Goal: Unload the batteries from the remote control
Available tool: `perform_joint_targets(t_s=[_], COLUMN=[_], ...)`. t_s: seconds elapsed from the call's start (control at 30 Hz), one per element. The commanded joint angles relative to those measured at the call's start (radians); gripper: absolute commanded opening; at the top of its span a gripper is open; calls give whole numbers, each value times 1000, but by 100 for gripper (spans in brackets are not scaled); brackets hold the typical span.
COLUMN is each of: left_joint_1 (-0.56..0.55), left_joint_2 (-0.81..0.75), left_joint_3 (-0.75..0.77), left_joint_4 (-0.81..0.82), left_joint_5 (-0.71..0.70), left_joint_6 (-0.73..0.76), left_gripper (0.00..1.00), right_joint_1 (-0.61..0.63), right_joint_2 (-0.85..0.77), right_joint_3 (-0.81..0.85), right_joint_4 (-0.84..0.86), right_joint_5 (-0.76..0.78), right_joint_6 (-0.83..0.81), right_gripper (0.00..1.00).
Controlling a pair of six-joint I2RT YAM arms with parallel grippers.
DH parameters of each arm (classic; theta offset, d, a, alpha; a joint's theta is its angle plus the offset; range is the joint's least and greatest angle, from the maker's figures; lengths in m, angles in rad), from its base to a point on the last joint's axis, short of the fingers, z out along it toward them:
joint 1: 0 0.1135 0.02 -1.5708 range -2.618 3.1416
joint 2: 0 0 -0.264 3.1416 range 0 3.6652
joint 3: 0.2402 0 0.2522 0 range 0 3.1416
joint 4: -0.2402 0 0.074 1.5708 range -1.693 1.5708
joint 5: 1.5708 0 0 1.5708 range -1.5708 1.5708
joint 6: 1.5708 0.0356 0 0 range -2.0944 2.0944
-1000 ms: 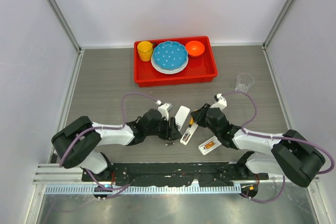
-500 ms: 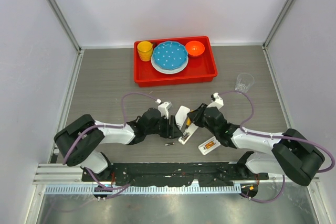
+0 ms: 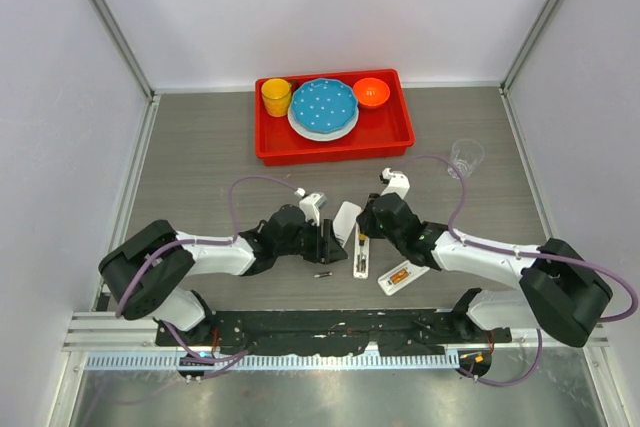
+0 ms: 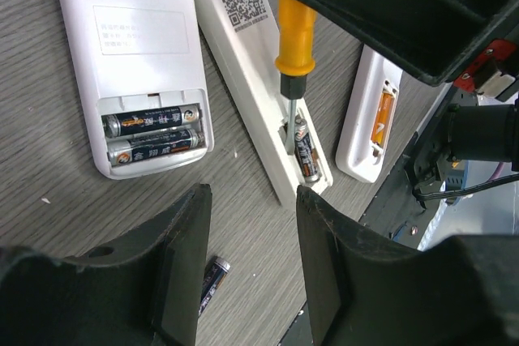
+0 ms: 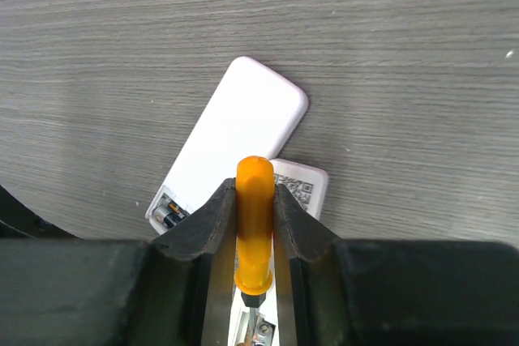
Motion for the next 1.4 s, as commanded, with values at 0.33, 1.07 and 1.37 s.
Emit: perform_joint_targets(t_s=[0.33,1.07,1.37], left_joint_1=[4,4,4], left_joint_2=[31,37,20], left_joint_3=[31,25,19], left_joint_4=[23,15,8], left_joint_5=[37,34,32], left_joint_6=[12,15,17], left_gripper=[50,50,50], right_joint_1=[189,231,231], right_joint_2=[4,-123,-113], right_joint_3=[140,122,93], right_joint_4=[-124,-207,-216], right_joint_5=[274,204,214], right_joint_6=[-302,-293,-242], right_gripper=[1,1,1])
